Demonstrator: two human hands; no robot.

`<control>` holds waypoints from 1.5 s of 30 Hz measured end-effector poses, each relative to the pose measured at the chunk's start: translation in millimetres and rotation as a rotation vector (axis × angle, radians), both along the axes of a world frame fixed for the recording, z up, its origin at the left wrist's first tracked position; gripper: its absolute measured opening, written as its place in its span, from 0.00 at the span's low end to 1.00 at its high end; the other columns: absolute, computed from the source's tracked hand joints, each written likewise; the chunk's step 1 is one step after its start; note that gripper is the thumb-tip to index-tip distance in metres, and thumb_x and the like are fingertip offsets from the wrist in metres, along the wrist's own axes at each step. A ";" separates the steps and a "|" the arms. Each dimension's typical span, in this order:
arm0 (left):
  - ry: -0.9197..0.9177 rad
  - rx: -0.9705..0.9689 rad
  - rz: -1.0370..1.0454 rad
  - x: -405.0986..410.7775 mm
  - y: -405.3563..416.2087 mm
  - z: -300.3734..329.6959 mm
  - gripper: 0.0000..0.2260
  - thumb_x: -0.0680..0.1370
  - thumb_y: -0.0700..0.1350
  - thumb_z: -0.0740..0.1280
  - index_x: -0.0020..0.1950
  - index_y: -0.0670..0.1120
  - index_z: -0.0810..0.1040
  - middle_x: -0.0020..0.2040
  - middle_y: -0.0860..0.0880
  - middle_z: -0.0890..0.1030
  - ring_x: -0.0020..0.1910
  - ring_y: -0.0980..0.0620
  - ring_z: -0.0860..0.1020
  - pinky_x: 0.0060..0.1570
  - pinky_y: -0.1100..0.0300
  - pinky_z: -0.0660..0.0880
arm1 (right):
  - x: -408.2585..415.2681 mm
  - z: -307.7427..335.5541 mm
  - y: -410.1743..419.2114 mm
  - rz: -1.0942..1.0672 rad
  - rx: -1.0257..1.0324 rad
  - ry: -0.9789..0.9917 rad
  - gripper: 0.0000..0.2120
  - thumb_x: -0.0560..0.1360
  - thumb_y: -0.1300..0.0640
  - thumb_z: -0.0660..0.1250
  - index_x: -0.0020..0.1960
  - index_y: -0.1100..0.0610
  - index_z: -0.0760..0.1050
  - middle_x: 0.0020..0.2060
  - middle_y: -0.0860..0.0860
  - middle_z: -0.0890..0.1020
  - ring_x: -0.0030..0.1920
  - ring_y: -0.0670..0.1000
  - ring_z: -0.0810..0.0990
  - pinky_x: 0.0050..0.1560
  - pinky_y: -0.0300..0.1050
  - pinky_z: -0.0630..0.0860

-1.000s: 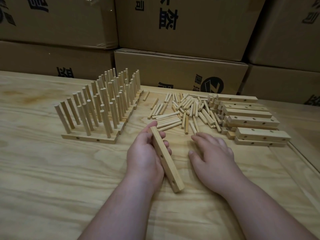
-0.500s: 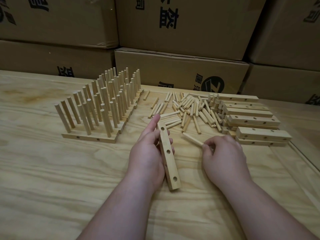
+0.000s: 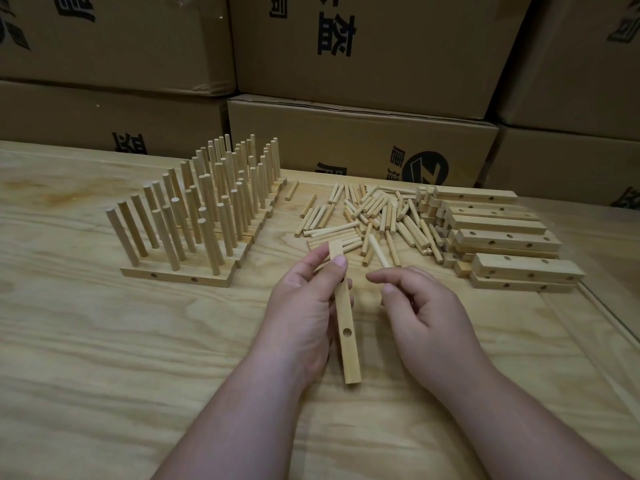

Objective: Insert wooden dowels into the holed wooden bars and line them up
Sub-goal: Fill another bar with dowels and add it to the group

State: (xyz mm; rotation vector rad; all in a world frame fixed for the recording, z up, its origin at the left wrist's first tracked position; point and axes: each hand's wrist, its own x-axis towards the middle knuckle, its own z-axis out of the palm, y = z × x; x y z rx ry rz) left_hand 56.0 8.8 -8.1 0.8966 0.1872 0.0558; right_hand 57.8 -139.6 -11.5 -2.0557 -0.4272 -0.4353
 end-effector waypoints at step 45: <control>-0.059 0.281 -0.134 -4.0 -1.2 1.9 0.14 0.78 0.50 0.67 0.61 0.51 0.82 0.37 0.49 0.79 0.34 0.53 0.77 0.35 0.60 0.75 | 1.9 3.8 -7.6 -0.062 0.311 0.005 0.18 0.75 0.39 0.65 0.37 0.51 0.79 0.23 0.44 0.73 0.25 0.41 0.68 0.28 0.33 0.66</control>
